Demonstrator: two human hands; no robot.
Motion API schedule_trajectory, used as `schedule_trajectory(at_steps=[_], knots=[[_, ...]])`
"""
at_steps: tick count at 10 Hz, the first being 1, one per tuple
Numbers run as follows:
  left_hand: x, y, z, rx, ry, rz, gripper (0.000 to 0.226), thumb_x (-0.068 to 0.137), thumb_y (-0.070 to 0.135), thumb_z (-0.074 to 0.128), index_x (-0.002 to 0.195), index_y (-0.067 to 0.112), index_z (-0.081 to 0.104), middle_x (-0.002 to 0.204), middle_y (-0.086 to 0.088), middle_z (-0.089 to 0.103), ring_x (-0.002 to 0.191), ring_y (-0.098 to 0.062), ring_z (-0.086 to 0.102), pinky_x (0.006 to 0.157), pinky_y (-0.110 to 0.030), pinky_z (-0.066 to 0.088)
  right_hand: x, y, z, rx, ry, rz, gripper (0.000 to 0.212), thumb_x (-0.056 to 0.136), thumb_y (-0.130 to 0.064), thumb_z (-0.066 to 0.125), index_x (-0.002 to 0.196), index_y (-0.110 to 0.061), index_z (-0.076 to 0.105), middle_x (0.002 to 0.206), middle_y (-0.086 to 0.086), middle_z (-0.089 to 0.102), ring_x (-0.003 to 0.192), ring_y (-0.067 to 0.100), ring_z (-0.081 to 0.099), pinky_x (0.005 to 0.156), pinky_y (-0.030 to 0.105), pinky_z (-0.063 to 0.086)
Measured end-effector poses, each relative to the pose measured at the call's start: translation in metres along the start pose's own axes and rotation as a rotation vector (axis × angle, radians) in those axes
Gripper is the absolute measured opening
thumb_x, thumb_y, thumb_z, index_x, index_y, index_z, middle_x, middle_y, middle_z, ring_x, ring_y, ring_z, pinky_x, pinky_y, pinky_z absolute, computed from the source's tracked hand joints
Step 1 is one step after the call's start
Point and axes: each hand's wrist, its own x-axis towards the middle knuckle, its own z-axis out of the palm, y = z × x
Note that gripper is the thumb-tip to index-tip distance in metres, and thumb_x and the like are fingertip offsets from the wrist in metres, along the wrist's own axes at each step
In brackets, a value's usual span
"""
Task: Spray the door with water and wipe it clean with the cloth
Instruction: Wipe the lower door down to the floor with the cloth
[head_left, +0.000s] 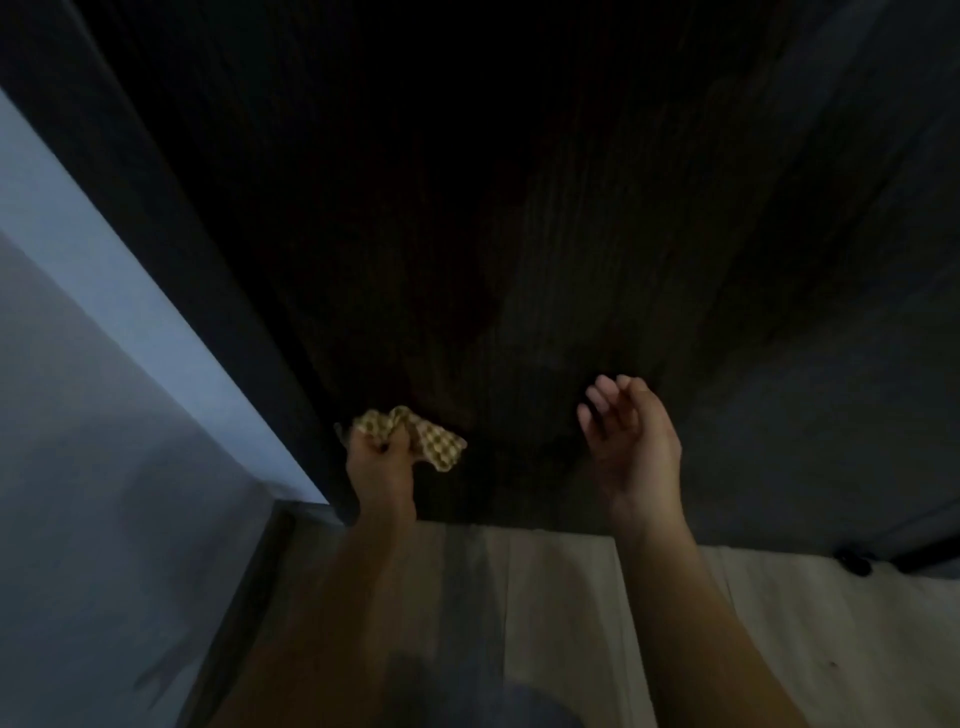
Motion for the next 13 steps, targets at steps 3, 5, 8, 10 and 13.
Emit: schedule_trajectory(at_steps=[3,5,8,10,13], knots=[[0.007,0.005,-0.001,-0.364,-0.062,-0.102,0.043,0.095,0.009,0.051,0.133,-0.009,0.040,0.133,-0.029,0.049,0.104,-0.023,0.064,0.080,-0.025,0.052,0.005,-0.014,-0.020,0.060,0.337,0.096,0.098,0.071,-0.041,0.075,0.150,-0.029,0.018,0.141,0.007,0.043,0.124,0.035,0.047,0.086,0.062,0.050],[-0.001,-0.017,0.009,-0.232,-0.076,-0.229,0.040,0.098,0.006,0.043,0.134,-0.011,0.038,0.137,-0.032,0.044,0.126,-0.041,0.047,0.095,-0.037,0.049,0.009,-0.011,-0.016,0.116,0.362,0.124,0.099,0.080,-0.038,0.071,0.152,-0.033,0.003,0.152,0.010,0.028,0.130,0.039,0.040,0.091,0.059,0.049],[-0.007,0.004,0.017,-0.411,-0.172,-0.028,0.042,0.095,0.010,0.052,0.129,-0.012,0.042,0.095,-0.003,0.060,0.088,-0.013,0.063,0.083,-0.027,0.053,0.015,-0.004,-0.020,0.168,0.332,0.112,0.112,0.057,-0.038,0.079,0.150,-0.034,0.015,0.149,0.008,0.035,0.131,0.039,0.039,0.087,0.063,0.049],[-0.018,-0.005,0.018,-0.281,-0.097,-0.005,0.027,0.096,-0.003,0.041,0.121,0.003,0.050,0.097,-0.004,0.058,0.091,-0.018,0.059,0.061,-0.018,0.054,0.013,-0.004,-0.022,0.166,0.316,0.120,0.104,0.066,-0.040,0.077,0.150,-0.036,0.014,0.148,0.008,0.037,0.131,0.037,0.041,0.087,0.060,0.051],[-0.061,0.100,0.056,-0.094,-0.015,0.554,0.018,0.085,0.011,0.068,0.095,0.025,0.063,0.095,0.009,0.067,0.090,0.001,0.065,0.077,-0.014,0.051,0.011,-0.004,-0.024,0.163,0.290,0.134,0.102,0.073,-0.038,0.075,0.150,-0.040,0.008,0.149,0.007,0.036,0.129,0.033,0.044,0.090,0.058,0.050]])
